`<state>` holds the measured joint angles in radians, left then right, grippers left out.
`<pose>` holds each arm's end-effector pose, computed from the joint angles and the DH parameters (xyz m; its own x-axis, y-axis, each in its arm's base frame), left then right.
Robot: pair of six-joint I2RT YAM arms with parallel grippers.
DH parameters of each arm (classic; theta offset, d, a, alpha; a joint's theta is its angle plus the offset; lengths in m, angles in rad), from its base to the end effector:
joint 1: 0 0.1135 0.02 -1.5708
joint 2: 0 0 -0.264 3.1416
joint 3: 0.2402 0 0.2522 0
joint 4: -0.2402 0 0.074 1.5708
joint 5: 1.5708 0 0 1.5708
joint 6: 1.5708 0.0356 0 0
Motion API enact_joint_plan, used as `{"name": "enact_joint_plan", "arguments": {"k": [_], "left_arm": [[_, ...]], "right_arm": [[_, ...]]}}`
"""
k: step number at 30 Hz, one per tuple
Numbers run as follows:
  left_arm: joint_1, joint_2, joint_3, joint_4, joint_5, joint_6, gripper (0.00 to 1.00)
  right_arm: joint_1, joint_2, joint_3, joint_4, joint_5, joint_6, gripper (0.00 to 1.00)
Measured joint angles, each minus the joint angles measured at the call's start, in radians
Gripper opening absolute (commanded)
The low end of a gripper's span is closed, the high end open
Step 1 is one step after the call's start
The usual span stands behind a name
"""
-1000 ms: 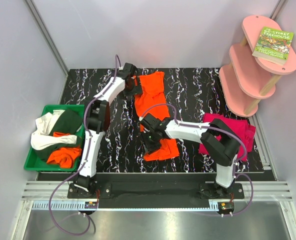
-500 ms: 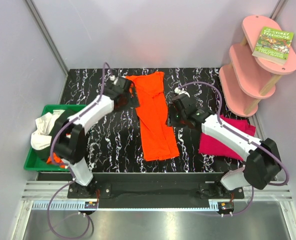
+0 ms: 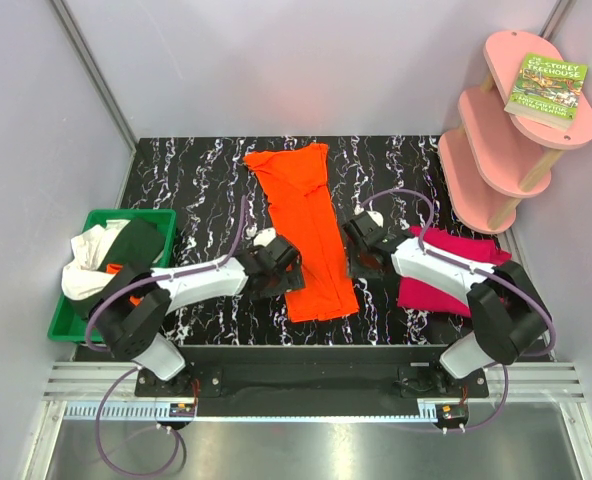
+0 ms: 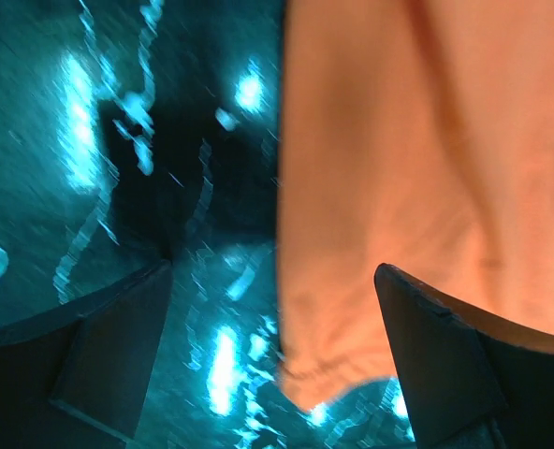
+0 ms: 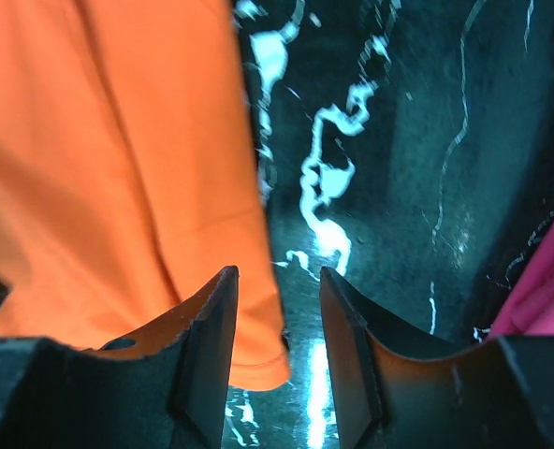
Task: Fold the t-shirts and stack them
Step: Rotate the tshirt 80 degrees
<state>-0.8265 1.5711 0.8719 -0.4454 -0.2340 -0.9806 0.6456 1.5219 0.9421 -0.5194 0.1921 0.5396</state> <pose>0.2033 -0.2085 0.1669 -0.8838 -0.2333 -0.4055 -0.1504 0.9624 -0.2260 0.2392 0.1717 0.1961 -0.8783 -0.0302 -0.4771 -0.0817 0.9928 0.0875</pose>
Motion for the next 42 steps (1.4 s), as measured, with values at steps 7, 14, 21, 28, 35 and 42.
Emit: {"name": "enact_joint_plan", "arguments": {"k": [7,14,21,28,35,42], "left_arm": [[-0.096,-0.063,-0.079,0.055,-0.034,-0.115,0.96],[-0.177,-0.063,-0.081,0.083,-0.058,-0.184,0.97],[-0.205,-0.063,-0.081,0.091,-0.079,-0.227,0.97],[-0.212,-0.063,-0.083,0.09,-0.094,-0.258,0.96],[-0.225,-0.052,-0.082,0.092,-0.104,-0.27,0.96],[-0.228,-0.041,-0.074,0.098,-0.109,-0.27,0.96]], "right_arm": [[-0.001,-0.016,-0.119,0.035,-0.01,0.034,0.49],[-0.001,-0.124,-0.254,0.082,-0.062,0.08,0.5],[-0.002,-0.225,-0.296,0.089,-0.06,0.109,0.52],[-0.003,-0.301,-0.293,0.11,-0.089,0.113,0.52],[-0.003,-0.237,-0.293,0.134,-0.143,0.111,0.51],[-0.003,-0.202,-0.321,0.159,-0.17,0.103,0.5]]}}
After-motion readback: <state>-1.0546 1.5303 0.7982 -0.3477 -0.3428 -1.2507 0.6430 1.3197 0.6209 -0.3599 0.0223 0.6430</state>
